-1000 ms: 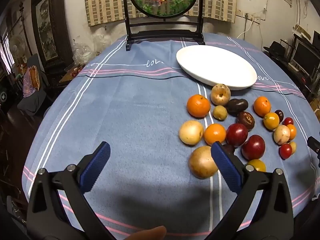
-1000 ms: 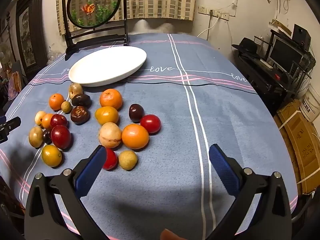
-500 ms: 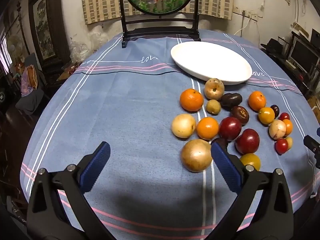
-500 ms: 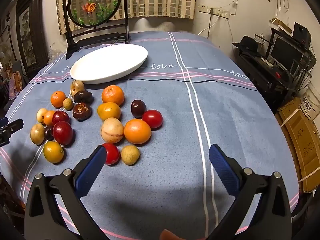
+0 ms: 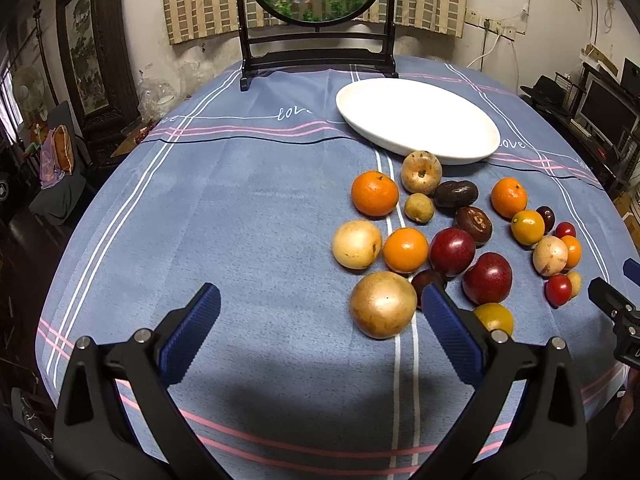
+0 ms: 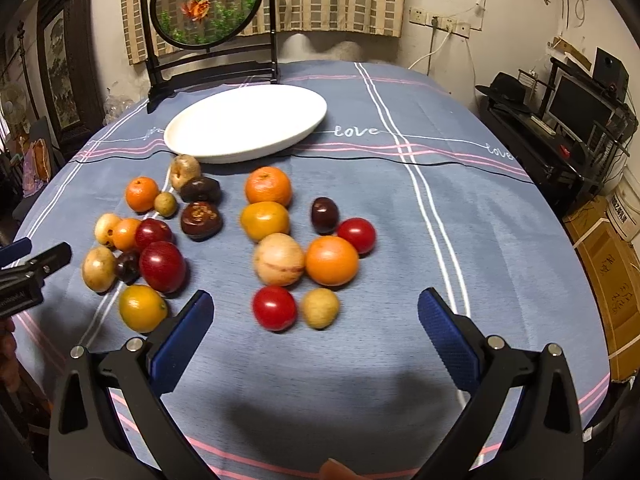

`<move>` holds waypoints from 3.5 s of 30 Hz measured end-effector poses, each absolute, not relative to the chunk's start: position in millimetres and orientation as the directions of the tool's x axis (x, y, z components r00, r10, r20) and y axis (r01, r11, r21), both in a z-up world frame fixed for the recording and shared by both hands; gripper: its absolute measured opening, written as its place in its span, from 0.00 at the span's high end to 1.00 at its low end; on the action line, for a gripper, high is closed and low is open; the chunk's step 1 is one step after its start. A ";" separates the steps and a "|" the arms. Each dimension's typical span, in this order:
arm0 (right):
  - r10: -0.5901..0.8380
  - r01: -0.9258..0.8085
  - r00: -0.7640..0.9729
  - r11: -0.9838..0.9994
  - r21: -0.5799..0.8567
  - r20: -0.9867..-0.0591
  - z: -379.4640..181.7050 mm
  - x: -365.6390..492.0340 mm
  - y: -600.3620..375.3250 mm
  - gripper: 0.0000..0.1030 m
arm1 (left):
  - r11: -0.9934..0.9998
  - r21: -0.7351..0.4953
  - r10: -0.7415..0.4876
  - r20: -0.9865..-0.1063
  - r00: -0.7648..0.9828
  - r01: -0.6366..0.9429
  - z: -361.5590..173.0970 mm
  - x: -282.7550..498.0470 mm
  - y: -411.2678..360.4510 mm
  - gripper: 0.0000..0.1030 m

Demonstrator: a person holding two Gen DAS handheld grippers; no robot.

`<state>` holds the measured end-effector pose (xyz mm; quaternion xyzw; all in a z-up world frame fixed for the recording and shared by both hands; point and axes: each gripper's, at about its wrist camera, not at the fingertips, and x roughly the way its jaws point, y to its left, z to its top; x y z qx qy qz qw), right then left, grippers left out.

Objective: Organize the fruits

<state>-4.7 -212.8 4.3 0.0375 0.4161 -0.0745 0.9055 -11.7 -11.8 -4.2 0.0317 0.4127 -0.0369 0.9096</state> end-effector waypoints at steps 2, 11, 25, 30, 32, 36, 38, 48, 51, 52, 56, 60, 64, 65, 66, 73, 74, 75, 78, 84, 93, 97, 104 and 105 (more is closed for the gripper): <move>-0.101 0.164 0.646 0.986 0.008 -0.756 4.7 -3.9 -210.4 0.01 | 0.995 0.027 -0.043 -0.754 0.656 0.095 -4.7 -12.1 -13.0 0.02; -0.098 0.160 0.651 0.987 0.010 -0.753 4.8 -4.6 -208.6 0.01 | 0.994 0.028 -0.046 -0.757 0.652 0.103 -7.6 -13.6 -15.8 0.02; -0.094 0.156 0.650 0.988 0.011 -0.754 4.7 -6.3 -209.4 0.01 | 0.994 0.021 -0.053 -0.757 0.651 0.106 -10.7 -15.8 -16.0 0.02; -0.100 0.160 0.647 0.987 0.007 -0.756 4.8 -6.0 -210.5 0.01 | 0.994 0.018 -0.057 -0.758 0.650 0.108 -11.5 -16.2 -16.5 0.02; -0.101 0.159 0.647 0.987 0.005 -0.756 5.1 -6.1 -210.3 0.01 | 0.994 0.018 -0.057 -0.759 0.649 0.109 -11.7 -16.5 -16.8 0.02; -0.100 0.160 0.647 0.987 0.007 -0.756 4.8 -6.1 -210.4 0.01 | 0.994 0.019 -0.057 -0.759 0.648 0.110 -12.3 -16.9 -17.6 0.02; -0.100 0.160 0.648 0.987 0.007 -0.756 4.7 -6.1 -210.4 0.01 | 0.994 0.018 -0.058 -0.759 0.649 0.110 -12.3 -16.9 -17.6 0.02; -0.101 0.159 0.643 0.987 0.004 -0.759 4.2 -5.6 -212.3 0.01 | 0.994 0.019 -0.058 -0.761 0.646 0.112 -13.1 -15.9 -18.9 0.02; -0.100 0.158 0.643 0.987 0.004 -0.759 4.1 -5.8 -212.8 0.01 | 0.993 0.018 -0.059 -0.762 0.645 0.113 -13.6 -15.9 -19.3 0.02; -0.100 0.159 0.643 0.987 0.004 -0.759 4.1 -5.7 -212.7 0.01 | 0.993 0.019 -0.059 -0.762 0.645 0.113 -14.2 -15.8 -19.7 0.02; -0.095 0.153 0.642 0.988 0.006 -0.761 3.3 -6.0 -213.7 0.01 | 0.993 0.020 -0.059 -0.765 0.641 0.116 -15.0 -16.0 -20.9 0.02; -0.093 0.149 0.642 0.989 0.005 -0.761 2.4 -6.7 -213.7 0.01 | 0.993 0.021 -0.059 -0.766 0.640 0.117 -15.1 -15.7 -20.9 0.02; -0.090 0.143 0.642 0.990 0.004 -0.761 1.8 -7.3 -214.2 0.01 | 0.991 0.030 -0.059 -0.774 0.630 0.129 -22.4 -17.3 -21.1 0.02; -0.088 0.143 0.642 0.990 0.005 -0.762 0.9 -8.1 -215.4 0.01 | 0.990 0.037 -0.054 -0.780 0.624 0.132 -26.8 -17.1 -21.0 0.02; -0.086 0.143 0.641 0.990 0.009 -0.763 -0.4 -8.7 -217.3 0.01 | 0.990 0.045 -0.047 -0.786 0.616 0.133 -30.8 -16.5 -21.1 0.02; -0.067 0.145 0.639 0.989 0.036 -0.766 -5.4 -9.7 -230.2 0.01 | 0.988 0.046 -0.049 -0.814 0.579 0.149 -47.0 -2.4 -28.9 0.02; -0.066 0.147 0.639 0.988 0.037 -0.766 -5.6 -10.0 -232.2 0.01 | 0.987 0.037 -0.060 -0.818 0.572 0.155 -49.4 1.3 -31.9 0.05; -0.067 0.149 0.639 0.988 0.038 -0.766 -5.4 -10.4 -234.8 0.01 | 0.986 0.025 -0.072 -0.823 0.563 0.163 -51.8 4.8 -34.1 0.15; -0.074 0.158 0.637 0.987 0.035 -0.767 -6.0 -12.1 -242.6 0.01 | 0.983 -0.022 -0.120 -0.826 0.551 0.182 -54.3 10.8 -36.6 0.45; -0.110 0.112 0.614 0.992 -0.052 -0.781 -14.6 -12.6 -247.5 0.01 | 0.973 -0.050 -0.171 -0.812 0.559 0.224 -50.1 8.9 -37.4 0.59; -0.118 0.068 0.561 0.993 -0.097 -0.819 -30.8 11.2 -236.7 0.35 | 0.975 -0.089 -0.192 -0.802 0.566 0.204 -47.4 6.3 -22.2 0.59; -0.091 0.051 0.555 0.996 -0.076 -0.827 -31.9 11.6 -239.9 0.37 | 0.974 -0.093 -0.197 -0.800 0.567 0.207 -47.5 6.1 -18.3 0.59; -0.100 -0.003 0.507 0.993 -0.118 -0.856 -41.7 7.4 -234.3 0.48 | 0.973 -0.091 -0.198 -0.806 0.558 0.214 -52.1 7.9 -19.3 0.59; -0.095 -0.009 0.509 0.993 -0.115 -0.856 -41.7 8.6 -234.2 0.50 | 0.973 -0.089 -0.196 -0.807 0.557 0.214 -52.7 8.1 -19.6 0.59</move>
